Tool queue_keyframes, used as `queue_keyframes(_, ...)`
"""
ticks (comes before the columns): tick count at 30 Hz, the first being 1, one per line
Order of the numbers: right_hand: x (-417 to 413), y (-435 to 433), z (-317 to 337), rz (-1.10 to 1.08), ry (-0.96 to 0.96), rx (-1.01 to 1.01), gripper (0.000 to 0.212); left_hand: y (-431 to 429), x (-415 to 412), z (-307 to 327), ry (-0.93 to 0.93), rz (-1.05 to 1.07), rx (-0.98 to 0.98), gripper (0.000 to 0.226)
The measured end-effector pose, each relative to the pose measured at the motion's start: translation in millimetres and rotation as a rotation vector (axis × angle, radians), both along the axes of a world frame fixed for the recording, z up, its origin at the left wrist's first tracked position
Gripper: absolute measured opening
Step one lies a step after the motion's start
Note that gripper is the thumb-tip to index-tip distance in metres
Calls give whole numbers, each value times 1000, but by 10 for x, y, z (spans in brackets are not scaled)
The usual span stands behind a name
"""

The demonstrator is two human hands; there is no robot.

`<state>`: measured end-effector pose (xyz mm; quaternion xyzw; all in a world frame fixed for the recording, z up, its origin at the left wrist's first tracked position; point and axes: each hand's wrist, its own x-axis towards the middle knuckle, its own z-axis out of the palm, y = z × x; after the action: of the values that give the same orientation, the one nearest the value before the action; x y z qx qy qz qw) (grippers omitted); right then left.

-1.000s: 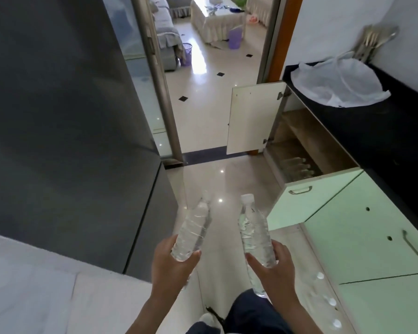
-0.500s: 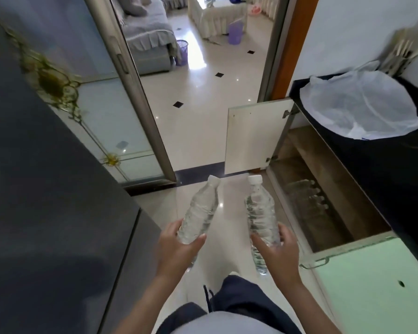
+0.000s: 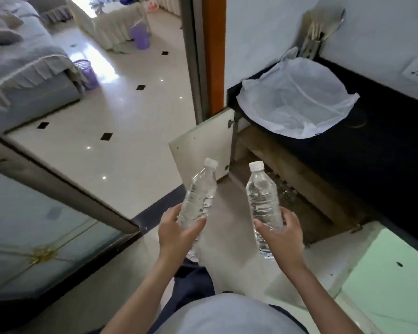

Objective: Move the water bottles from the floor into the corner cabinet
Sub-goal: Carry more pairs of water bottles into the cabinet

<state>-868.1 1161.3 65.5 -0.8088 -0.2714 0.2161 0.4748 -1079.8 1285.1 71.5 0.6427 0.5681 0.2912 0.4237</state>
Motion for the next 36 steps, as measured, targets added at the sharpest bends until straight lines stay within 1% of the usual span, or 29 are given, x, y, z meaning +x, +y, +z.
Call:
queue_keyframes(2,2,167,-20,-112,26,-17,42,402,143,-15,29,-123,-26,41)
queue_keyframes(5,-37,356,17,-293,71,-11,44,929,399,73,101,-306,4,31)
queue_keyframes(8,-100,500,109,-467,47,8,32,1349,687,191,158,-497,58,29)
queue_keyframes(10,-127,551,119,-554,36,5,27,1526,874,233,158,-601,21,27)
queue_keyframes(12,-144,554,84,-630,44,-8,27,1633,1019,189,156,-679,-29,25)
queue_keyframes(16,-117,538,-164,-744,81,-48,35,1760,1201,-156,210,-760,-96,23)
queue_keyframes(19,-25,546,-490,-760,115,-93,45,1775,1315,-470,282,-749,-146,23)
queue_keyframes(22,69,644,-863,-764,141,-140,51,1797,1463,-734,302,-747,-218,19)
queue_keyframes(25,213,807,-1266,-764,185,-193,49,1883,1655,-1142,347,-783,-256,16)
queue_keyframes(29,511,1049,-1986,-792,246,-251,32,2094,2036,-1893,386,-805,-278,13)
queue_keyframes(32,807,1234,-2800,-809,274,-230,25,2271,2408,-2672,368,-804,-325,12)
queue_keyframes(36,1265,1488,-3950,-833,256,-198,24,2506,2940,-3858,351,-773,-311,17)
